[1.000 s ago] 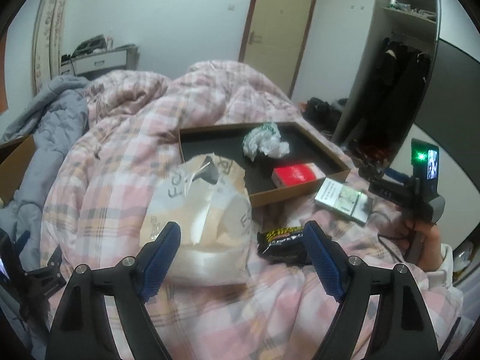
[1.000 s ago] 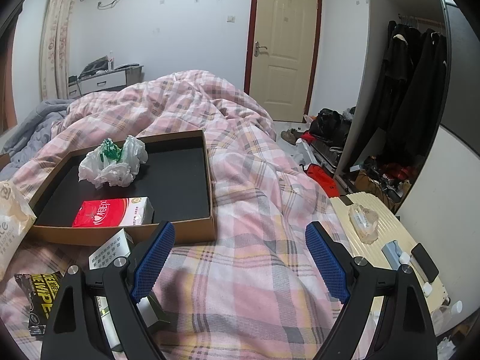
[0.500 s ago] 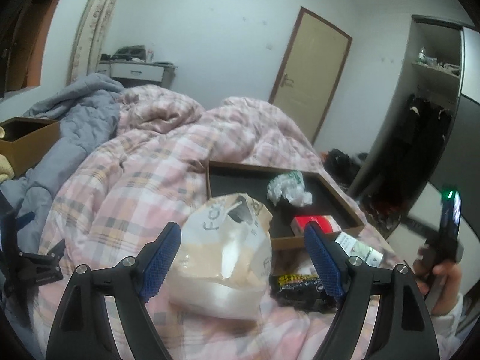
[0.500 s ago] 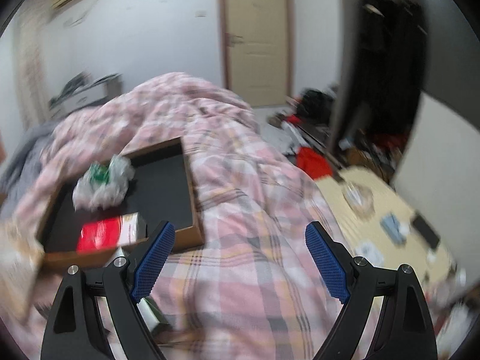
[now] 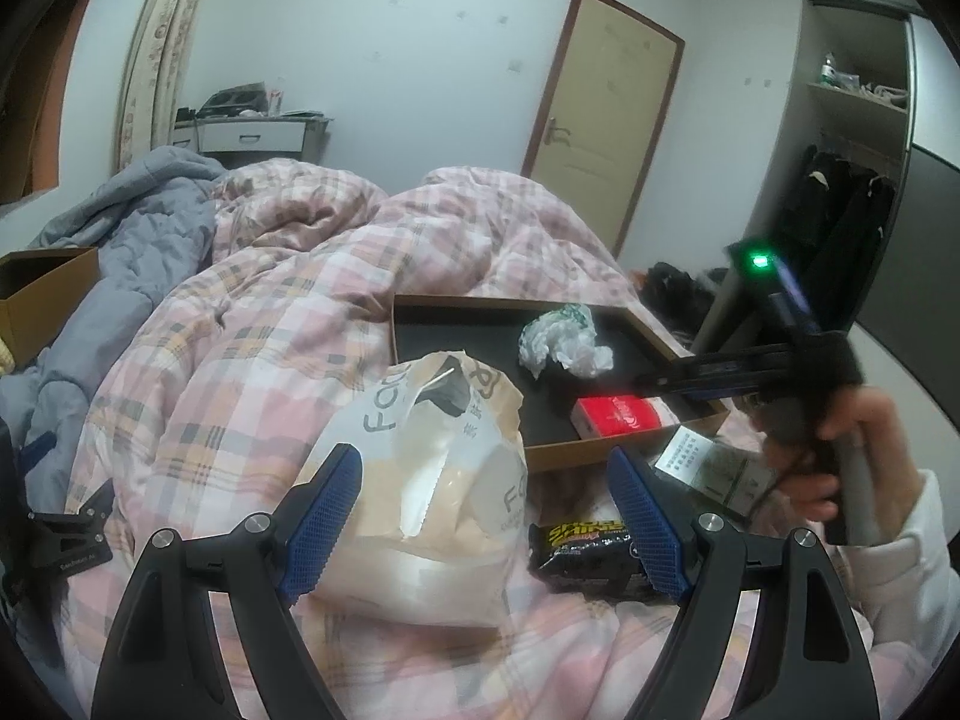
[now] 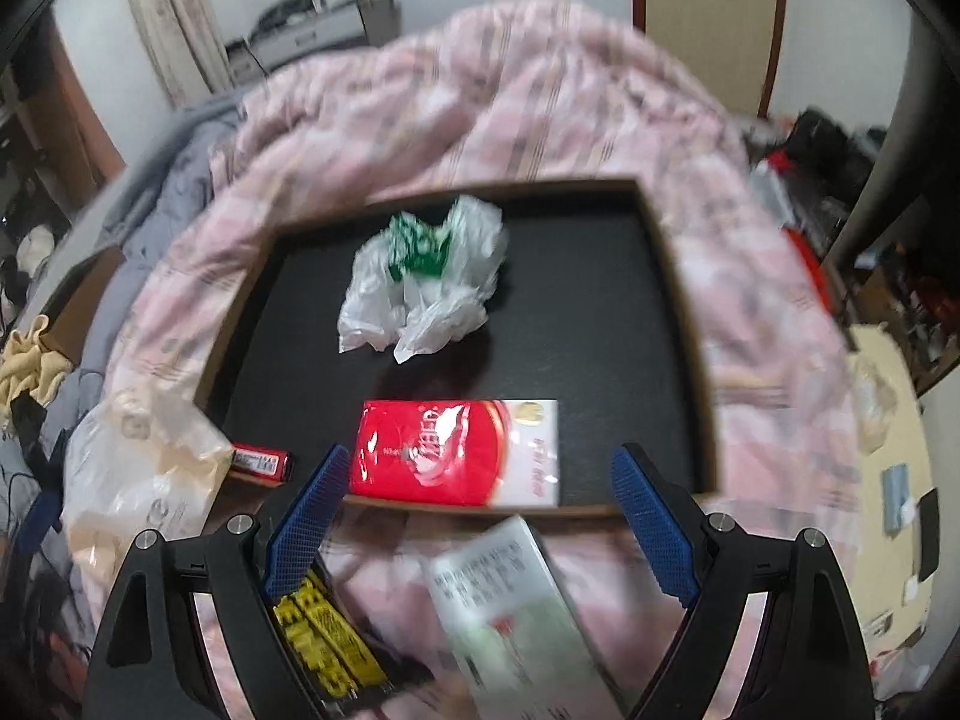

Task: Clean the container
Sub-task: 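Move the right tool over the red tissue pack in the tray, then close the right tool on the red tissue pack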

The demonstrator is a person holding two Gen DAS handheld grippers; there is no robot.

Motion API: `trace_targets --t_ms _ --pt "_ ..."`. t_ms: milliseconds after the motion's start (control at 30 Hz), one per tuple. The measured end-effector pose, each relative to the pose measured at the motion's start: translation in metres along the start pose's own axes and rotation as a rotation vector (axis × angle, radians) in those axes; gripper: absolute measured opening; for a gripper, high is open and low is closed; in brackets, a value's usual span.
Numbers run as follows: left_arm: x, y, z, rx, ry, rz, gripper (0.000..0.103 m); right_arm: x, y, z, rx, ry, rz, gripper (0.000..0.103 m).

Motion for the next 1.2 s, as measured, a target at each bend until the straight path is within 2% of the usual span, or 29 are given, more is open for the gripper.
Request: trace_targets --t_ms 167,500,767,933,1133,1200 --pt "0.001 -0.002 0.0 0.003 -0.004 0.009 0.082 -0.002 -0.021 0.007 -0.012 0.02 0.064 0.088" --pt "0.002 -0.003 -0.003 0.005 -0.011 0.016 0.082 -0.001 -0.031 0.02 0.093 0.103 0.035 0.088" --pt "0.002 -0.003 -0.003 0.005 -0.013 0.016 0.082 0.001 -0.044 0.026 0.188 0.152 0.027 0.101" --pt "0.002 -0.002 -0.004 0.004 -0.013 0.015 0.082 0.003 -0.047 0.029 0.222 0.184 0.02 0.101" --pt "0.002 -0.002 -0.005 0.005 -0.014 0.015 0.082 -0.003 -0.038 0.02 0.202 0.134 0.007 0.101" --pt "0.002 -0.003 -0.005 0.005 -0.015 0.015 0.082 -0.004 -0.036 0.018 0.146 0.125 0.03 0.101"
Point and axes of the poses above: each gripper's, at about its wrist camera, not at the fingertips, and y roughly against the way its jaws point, z to its left, x to its underside, the point moved 2 cm from there along -y, roughly the way its jaws point, and after that the axes turned 13 degrees about -y, right-handed, at the moved point
